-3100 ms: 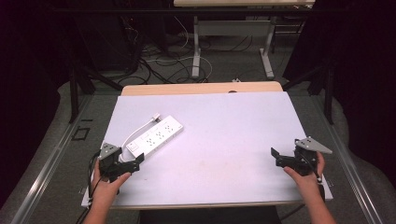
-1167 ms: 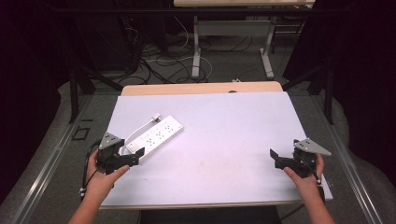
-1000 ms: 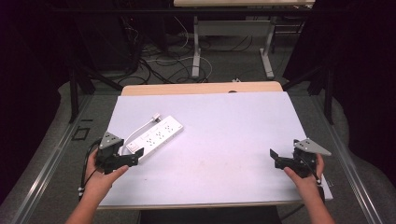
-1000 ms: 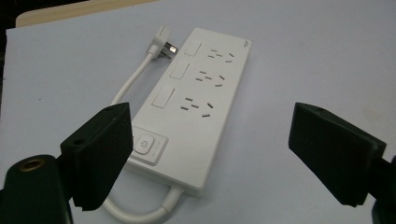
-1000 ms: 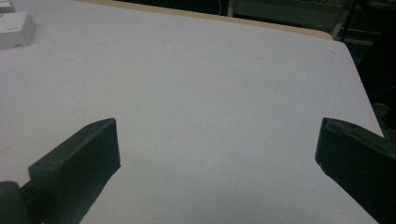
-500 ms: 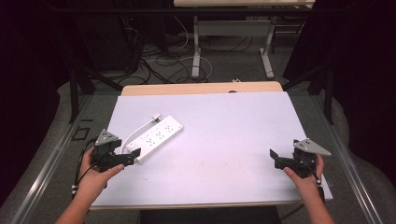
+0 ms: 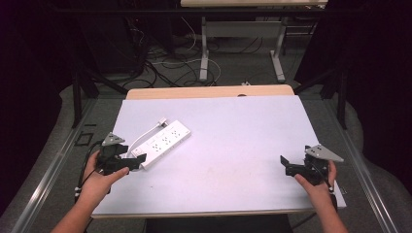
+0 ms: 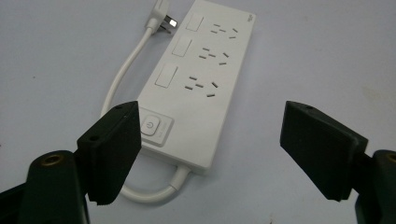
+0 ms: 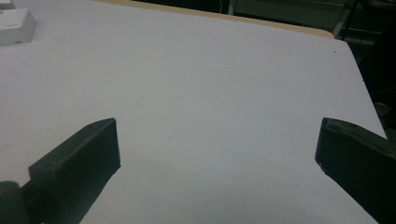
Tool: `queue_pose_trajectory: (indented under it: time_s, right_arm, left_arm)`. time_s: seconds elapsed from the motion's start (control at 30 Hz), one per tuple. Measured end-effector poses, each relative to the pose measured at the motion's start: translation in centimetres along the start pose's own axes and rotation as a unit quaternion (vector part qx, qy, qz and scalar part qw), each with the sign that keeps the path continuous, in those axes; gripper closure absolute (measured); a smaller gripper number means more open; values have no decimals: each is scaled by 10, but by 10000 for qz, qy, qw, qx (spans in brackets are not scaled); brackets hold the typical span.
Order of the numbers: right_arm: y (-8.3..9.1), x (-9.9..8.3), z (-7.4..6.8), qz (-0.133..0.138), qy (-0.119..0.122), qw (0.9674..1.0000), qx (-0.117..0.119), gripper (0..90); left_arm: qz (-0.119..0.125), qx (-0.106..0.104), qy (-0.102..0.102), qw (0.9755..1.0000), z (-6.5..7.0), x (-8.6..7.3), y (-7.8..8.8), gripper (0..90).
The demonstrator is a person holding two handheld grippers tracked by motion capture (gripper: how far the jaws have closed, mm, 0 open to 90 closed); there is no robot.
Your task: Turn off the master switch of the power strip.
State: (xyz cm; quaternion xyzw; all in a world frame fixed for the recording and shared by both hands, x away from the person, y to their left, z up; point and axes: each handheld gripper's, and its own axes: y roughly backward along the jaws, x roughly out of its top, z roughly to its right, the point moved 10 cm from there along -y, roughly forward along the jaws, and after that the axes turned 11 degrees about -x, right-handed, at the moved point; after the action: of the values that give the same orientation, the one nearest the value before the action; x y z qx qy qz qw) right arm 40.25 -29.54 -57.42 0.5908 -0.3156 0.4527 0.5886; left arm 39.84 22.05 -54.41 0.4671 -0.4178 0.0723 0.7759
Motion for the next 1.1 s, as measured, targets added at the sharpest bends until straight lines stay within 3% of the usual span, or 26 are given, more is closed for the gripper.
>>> queue_pose_trajectory:
  time_s: [0.1, 0.13, 0.2, 0.3, 0.4, 0.6, 0.67, 0.77, 0.93, 0.97, 1.07, 1.1]
  right_arm:
    - [0, -2, -2, -73, 4, 10000, 14, 0]
    - [-1, -1, -4, -41, -37, 10000, 30, 0]
    - [-2, -1, -5, 10, -23, 10000, 8, 0]
    - [-2, -1, -5, -2, 35, 10000, 32, 0]
    - [-2, -3, -5, -80, -22, 10000, 26, 0]
    - [-2, -3, -5, -74, 37, 10000, 35, 0]
    - [-2, -3, -5, -88, 48, 9999, 30, 0]
    - [-3, -3, -5, -32, 14, 10000, 19, 0]
    - [-3, -3, -4, -48, 22, 10000, 7, 0]
    - [-2, -5, -3, -115, 57, 9999, 30, 0]
    - [-2, -5, -3, -115, 61, 9999, 19, 0]
    - [-3, -5, -3, -119, 61, 9999, 18, 0]
  left_arm:
    - [-165, 74, -13, 9998, -3, 3, 0, 231]
    - [-102, 90, -17, 9999, -3, 5, -2, 237]
    - [-232, 101, -150, 9996, -5, 5, -3, 266]
    - [-385, 97, -74, 9992, -5, 2, -6, 280]
    - [-573, 141, -168, 9981, -8, -1, -9, 357]
    - [-758, -26, 305, 9966, -8, -4, -15, 492]
    - [-728, 30, 268, 9970, -10, -3, -16, 522]
    - [-793, 59, 400, 9960, -12, -1, -16, 586]
    - [-848, 101, 448, 9953, -17, 2, -17, 671]
    - [-896, 143, 443, 9949, -18, 2, -17, 727]
    - [-897, 136, 559, 9943, -22, 4, -19, 778]
    - [-932, 153, 535, 9941, -23, 4, -18, 845]
